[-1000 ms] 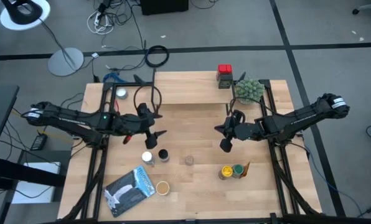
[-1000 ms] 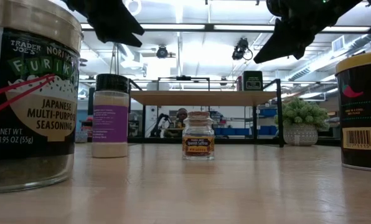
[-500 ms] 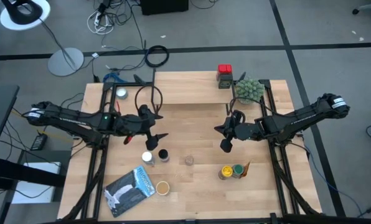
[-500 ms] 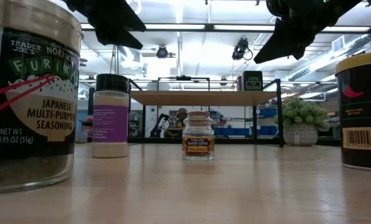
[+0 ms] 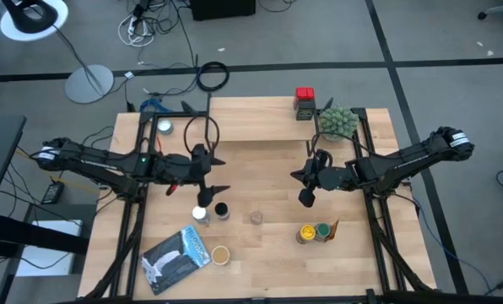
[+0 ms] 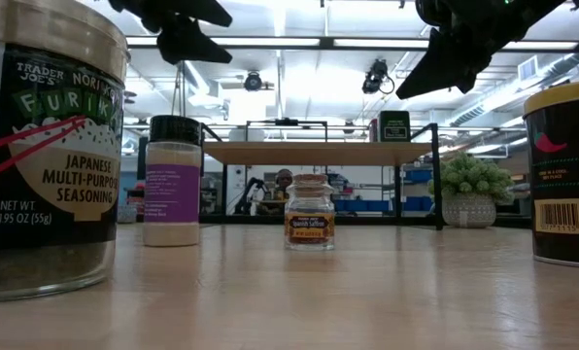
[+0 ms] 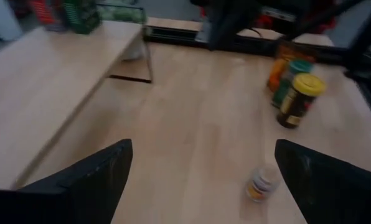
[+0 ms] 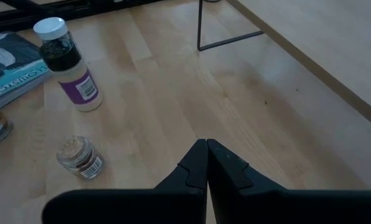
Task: Shelf spices
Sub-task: Put the gold seasoning bottle on the shelf
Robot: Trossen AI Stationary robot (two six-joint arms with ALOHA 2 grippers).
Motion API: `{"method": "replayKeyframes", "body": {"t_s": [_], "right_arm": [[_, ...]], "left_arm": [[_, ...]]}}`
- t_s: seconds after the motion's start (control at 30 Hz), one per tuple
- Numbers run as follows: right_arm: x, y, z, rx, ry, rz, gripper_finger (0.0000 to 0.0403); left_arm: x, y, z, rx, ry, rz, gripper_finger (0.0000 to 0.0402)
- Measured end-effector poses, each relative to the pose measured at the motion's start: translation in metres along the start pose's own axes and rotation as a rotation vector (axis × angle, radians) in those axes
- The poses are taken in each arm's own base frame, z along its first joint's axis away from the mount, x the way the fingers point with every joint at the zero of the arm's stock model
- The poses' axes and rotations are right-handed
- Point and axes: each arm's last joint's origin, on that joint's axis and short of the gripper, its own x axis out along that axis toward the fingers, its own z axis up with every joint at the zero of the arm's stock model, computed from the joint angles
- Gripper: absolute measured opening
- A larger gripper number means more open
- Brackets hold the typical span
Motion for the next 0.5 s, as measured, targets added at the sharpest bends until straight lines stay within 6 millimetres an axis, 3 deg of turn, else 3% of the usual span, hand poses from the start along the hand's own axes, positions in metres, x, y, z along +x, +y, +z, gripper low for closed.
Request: {"method": "replayKeyframes", "body": {"t_s": [0.5], "right_arm": [[0.0,0.0,0.0,0.0,0.0,0.0,0.0005]], "left_arm": [[0.002,0.0,-0.011,0.014,0.112,-0.023,0.04]]}}
